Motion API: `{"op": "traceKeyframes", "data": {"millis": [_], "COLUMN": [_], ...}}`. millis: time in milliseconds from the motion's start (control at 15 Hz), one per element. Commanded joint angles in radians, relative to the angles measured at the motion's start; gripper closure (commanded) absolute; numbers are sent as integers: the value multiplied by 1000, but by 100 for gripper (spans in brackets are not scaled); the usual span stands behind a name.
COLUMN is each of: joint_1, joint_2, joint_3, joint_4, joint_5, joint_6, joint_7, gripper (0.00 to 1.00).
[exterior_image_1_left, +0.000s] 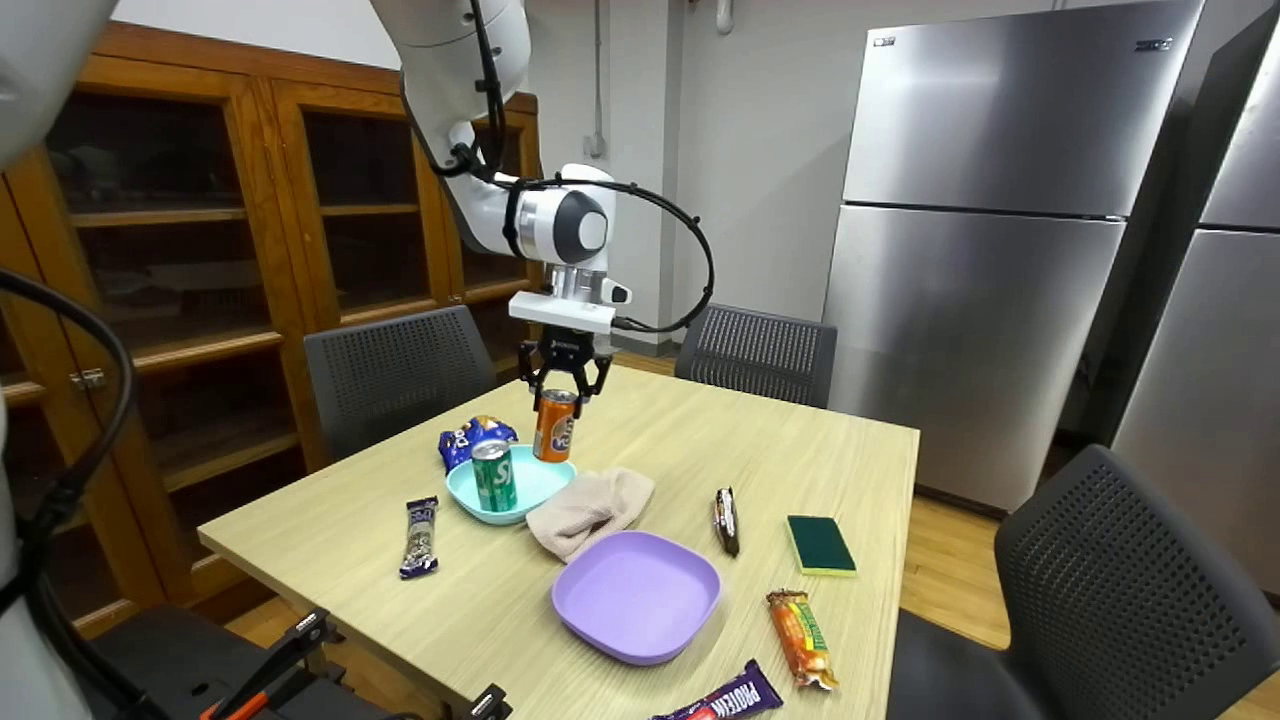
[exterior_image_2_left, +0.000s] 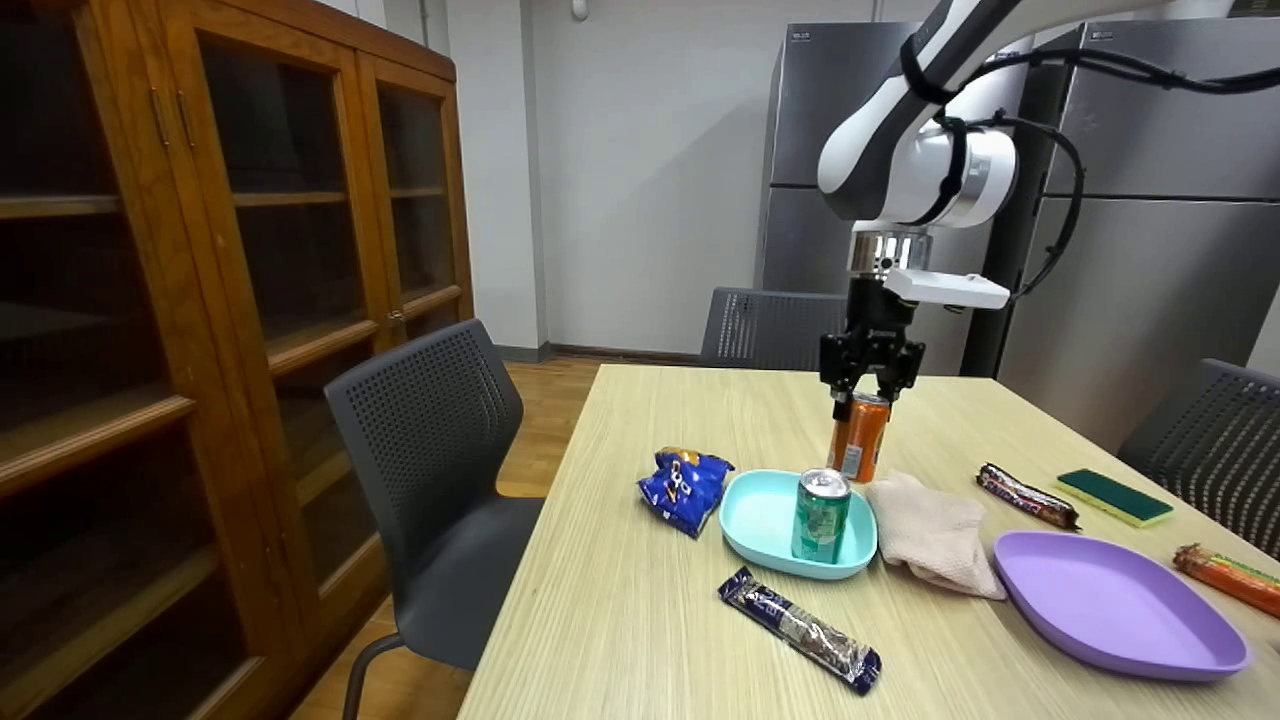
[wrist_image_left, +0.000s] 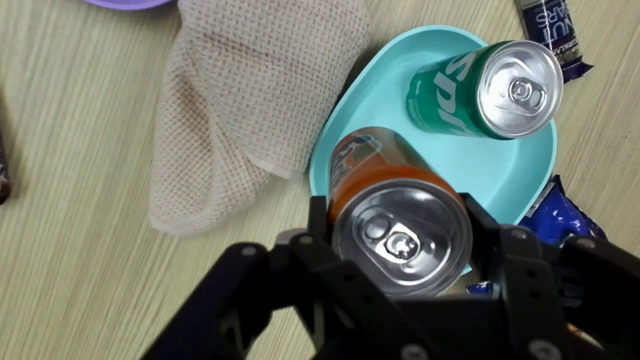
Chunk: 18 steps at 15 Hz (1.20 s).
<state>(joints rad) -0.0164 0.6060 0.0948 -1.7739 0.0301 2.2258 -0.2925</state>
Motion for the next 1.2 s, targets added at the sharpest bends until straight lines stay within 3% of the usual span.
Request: {"op": "traceKeyframes", "data": {"millis": [0, 1133], "joint_1": [15, 63], "joint_2": [29, 113], "joint_3": [8, -24], "joint_4": [34, 44], "joint_5": [16, -12], "joint_6": [-27, 110], "joint_7": [38, 190], "gripper": [62, 62]}}
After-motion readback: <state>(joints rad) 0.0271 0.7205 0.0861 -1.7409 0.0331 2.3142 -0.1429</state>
